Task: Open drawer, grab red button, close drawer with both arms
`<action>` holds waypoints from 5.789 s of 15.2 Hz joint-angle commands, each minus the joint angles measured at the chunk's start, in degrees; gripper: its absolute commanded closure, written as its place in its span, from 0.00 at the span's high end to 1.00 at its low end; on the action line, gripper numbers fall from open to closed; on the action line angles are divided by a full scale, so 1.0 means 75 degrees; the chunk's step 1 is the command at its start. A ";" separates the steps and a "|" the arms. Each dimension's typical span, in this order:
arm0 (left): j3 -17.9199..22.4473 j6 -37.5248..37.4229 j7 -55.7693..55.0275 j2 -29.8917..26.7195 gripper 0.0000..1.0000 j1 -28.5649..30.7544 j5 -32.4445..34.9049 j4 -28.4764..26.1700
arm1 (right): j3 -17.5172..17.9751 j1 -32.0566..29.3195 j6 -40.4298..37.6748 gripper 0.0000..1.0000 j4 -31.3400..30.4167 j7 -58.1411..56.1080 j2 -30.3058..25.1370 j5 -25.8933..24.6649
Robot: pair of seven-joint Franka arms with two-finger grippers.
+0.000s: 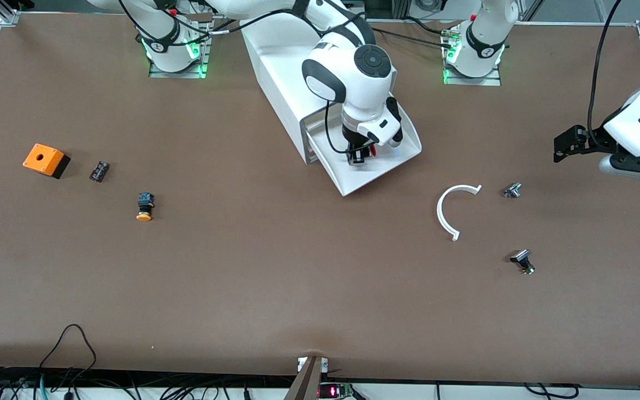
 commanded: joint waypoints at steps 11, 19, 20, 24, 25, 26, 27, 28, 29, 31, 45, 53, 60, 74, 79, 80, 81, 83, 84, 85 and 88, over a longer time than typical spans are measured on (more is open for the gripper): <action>-0.0052 -0.0044 -0.0435 0.0453 1.00 -0.0168 -0.0052 0.0329 | -0.0327 -0.0353 -0.0157 0.25 0.0157 0.2372 -0.1448 -0.0063; -0.0615 0.3044 -0.4228 0.1542 1.00 -0.1373 -0.0263 -0.1074 | -0.0738 -0.2519 -0.0005 0.25 -0.0990 0.3744 -0.2738 0.0324; -0.0616 0.3735 -0.4698 0.1648 1.00 -0.1596 -0.0240 -0.1402 | -0.0738 -0.2870 0.0018 0.25 -0.1514 0.4047 -0.2982 0.0324; -0.0616 0.5848 -0.6118 0.1953 1.00 -0.2183 -0.0240 -0.2668 | -0.0738 -0.4335 0.0768 0.25 -0.3648 0.4821 -0.3745 0.0500; -0.0616 0.6025 -0.6353 0.2023 1.00 -0.2265 -0.0240 -0.2798 | -0.0738 -0.4629 0.0768 0.25 -0.3942 0.5160 -0.3816 0.0500; -0.0616 0.6085 -0.6541 0.2059 1.00 -0.2394 -0.0240 -0.2892 | -0.0738 -0.4841 0.0780 0.25 -0.4270 0.5511 -0.3910 0.0500; -0.0616 0.6086 -0.6740 0.2059 1.00 -0.2500 -0.0252 -0.2974 | -0.0738 -0.4959 0.0838 0.25 -0.4540 0.5944 -0.3922 0.0500; -0.0662 0.6086 -0.7032 0.2036 1.00 -0.2559 -0.0263 -0.3114 | -0.0738 -0.5157 0.0990 0.25 -0.4821 0.6366 -0.3945 0.0512; -0.0883 0.6097 -0.7441 0.2013 1.00 -0.2698 -0.0275 -0.3220 | -0.0727 -0.5252 0.1188 0.26 -0.5126 0.6672 -0.4027 0.0547; -0.1189 0.6202 -0.8308 0.1978 1.00 -0.2886 -0.0287 -0.3443 | -0.0726 -0.5358 0.1470 0.26 -0.5735 0.7142 -0.4051 0.0558; -0.3404 0.6215 -1.0128 0.1661 1.00 -0.2922 -0.0310 -0.4428 | -0.0433 -0.5511 0.4157 0.67 -0.7567 0.7660 -0.3629 0.0723; -0.2306 0.6145 -0.8870 0.1497 1.00 -0.2150 -0.0205 -0.3938 | -0.0433 -0.5499 0.2811 0.99 -0.6456 0.7671 -0.3886 0.0746; -0.0957 0.3397 -0.5271 0.0911 1.00 -0.1516 -0.0205 -0.1655 | -0.0445 -0.5440 0.0618 0.99 -0.4464 0.8056 -0.4051 0.0770; 0.0556 -0.0816 -0.2487 -0.0167 1.00 -0.1411 -0.0193 0.0247 | -0.0726 -0.7304 -0.1128 0.99 -0.3910 0.6381 -0.5374 0.0981; 0.0545 -0.1156 -0.2453 -0.0074 1.00 -0.1411 -0.0263 0.0423 | -0.0902 -0.7304 -0.1760 1.00 -0.3945 0.5728 -0.5632 0.0992; 0.0545 -0.1156 -0.2453 -0.0074 1.00 -0.1411 -0.0263 0.0423 | -0.0879 -0.7292 -0.1960 1.00 -0.4061 0.5738 -0.5761 0.0992; 0.0545 -0.1168 -0.2453 -0.0074 1.00 -0.1411 -0.0263 0.0423 | -0.0867 -0.7292 -0.2101 1.00 -0.4109 0.5680 -0.5774 0.0992; 0.0545 -0.1156 -0.2453 -0.0074 1.00 -0.1411 -0.0263 0.0423 | -0.0821 -0.7280 -0.2325 1.00 -0.4098 0.5597 -0.5785 0.0992; 0.0545 -0.1156 -0.2453 -0.0074 1.00 -0.1411 -0.0275 0.0423 | -0.0809 -0.7280 -0.2418 1.00 -0.4132 0.5551 -0.5902 0.0992; 0.0545 -0.1156 -0.2453 -0.0074 1.00 -0.1411 -0.0275 0.0435 | -0.0750 -0.7269 -0.2431 1.00 -0.4249 0.5446 -0.6053 0.0981; 0.0556 -0.1133 -0.2453 -0.0039 1.00 -0.1411 -0.0287 0.0435 | -0.0820 -0.7280 -0.2232 1.00 -0.4718 0.4709 -0.6347 0.0980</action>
